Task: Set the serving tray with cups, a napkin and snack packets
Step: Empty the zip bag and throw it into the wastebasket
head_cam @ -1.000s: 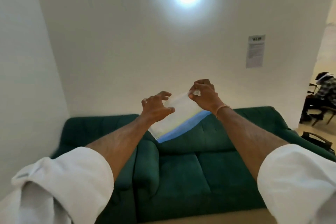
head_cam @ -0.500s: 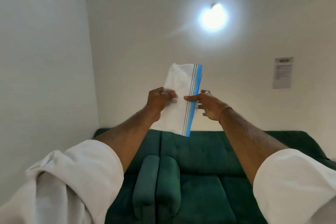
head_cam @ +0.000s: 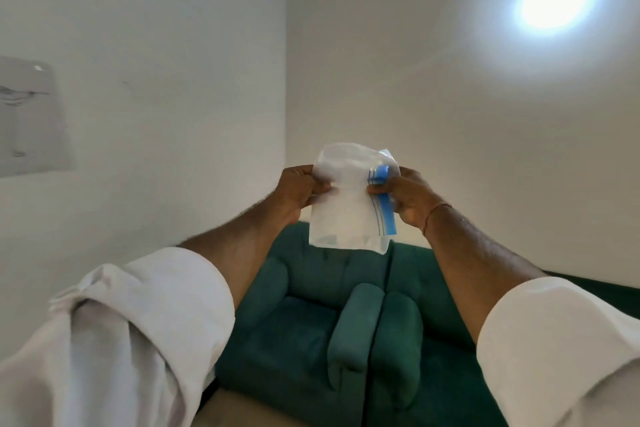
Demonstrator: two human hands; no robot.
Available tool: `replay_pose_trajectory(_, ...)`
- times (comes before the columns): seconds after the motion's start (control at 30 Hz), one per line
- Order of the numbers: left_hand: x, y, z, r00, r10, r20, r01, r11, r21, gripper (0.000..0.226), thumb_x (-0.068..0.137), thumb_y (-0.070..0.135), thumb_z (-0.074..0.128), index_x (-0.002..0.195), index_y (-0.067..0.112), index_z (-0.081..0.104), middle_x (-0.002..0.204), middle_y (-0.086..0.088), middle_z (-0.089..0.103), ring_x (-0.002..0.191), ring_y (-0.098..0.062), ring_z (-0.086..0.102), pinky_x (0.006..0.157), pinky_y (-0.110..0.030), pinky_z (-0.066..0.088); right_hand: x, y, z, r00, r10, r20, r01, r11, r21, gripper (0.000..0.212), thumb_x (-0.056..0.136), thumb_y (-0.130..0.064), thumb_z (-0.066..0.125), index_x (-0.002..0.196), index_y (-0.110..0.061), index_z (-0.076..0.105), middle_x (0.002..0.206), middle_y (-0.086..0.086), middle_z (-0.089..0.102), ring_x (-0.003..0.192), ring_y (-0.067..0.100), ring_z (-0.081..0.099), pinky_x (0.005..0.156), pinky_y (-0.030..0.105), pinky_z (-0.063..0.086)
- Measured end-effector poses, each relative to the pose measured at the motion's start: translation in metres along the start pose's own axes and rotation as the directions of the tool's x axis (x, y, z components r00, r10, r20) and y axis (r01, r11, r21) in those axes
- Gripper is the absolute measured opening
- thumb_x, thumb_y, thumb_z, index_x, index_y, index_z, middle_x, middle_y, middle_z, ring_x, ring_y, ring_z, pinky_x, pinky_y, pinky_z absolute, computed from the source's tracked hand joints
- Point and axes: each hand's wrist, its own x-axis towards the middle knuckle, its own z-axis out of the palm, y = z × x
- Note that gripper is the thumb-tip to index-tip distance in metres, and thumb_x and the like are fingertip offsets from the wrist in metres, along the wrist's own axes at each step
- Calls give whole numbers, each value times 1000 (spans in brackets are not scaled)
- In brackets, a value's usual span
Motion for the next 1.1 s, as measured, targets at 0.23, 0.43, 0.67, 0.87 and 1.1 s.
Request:
replay_pose_trajectory(0.23, -20, -6, -107, 980, -158, -124, 119, 953, -279, 25, 90, 32, 60, 90, 9, 70, 90, -9, 70, 85, -30, 66, 71, -36, 56, 17, 17, 110, 984, -162, 76, 170, 978, -117, 25, 86, 6, 52, 85, -1, 75, 79, 11, 68, 66, 19, 60, 65, 31, 48)
replay_pose_trajectory(0.43, -29, -18, -209, 974, -227, -19, 225, 972, -70, 14, 82, 13, 69, 95, 15, 75, 93, -4, 73, 75, -19, 72, 69, -32, 58, 21, 29, 225, 969, -179, 173, 177, 984, 27, 41, 84, 10, 49, 108, -12, 75, 101, 9, 73, 83, 15, 67, 78, 30, 55)
replay_pose_trajectory(0.67, -13, -80, -369, 897, -105, -429, 113, 994, -6, 37, 66, -8, 76, 95, 15, 70, 92, -6, 73, 82, -26, 68, 79, -41, 58, 47, 105, 376, 894, 146, 424, -220, 967, 131, 51, 77, -68, 65, 100, -23, 75, 100, 9, 73, 85, 27, 70, 84, 44, 56)
replay_pose_trajectory(0.87, -13, -187, -517, 857, -155, -492, 154, 987, -43, 34, 67, -8, 76, 92, 15, 70, 85, 1, 73, 77, -16, 67, 61, -27, 54, 71, 213, 531, 852, 302, 427, -283, 953, -109, 55, 81, -6, 71, 131, -16, 50, 125, 16, 63, 115, 37, 63, 98, 57, 52)
replay_pose_trajectory(1.1, -63, -358, -626, 721, -377, -581, 341, 923, -176, 66, 72, 12, 88, 126, 17, 52, 116, -1, 64, 98, -14, 66, 62, -20, 55, 65, 399, 636, 802, 482, 352, -386, 869, -311, 38, 77, 16, 63, 112, 2, 66, 119, 19, 69, 114, 37, 63, 98, 58, 52)
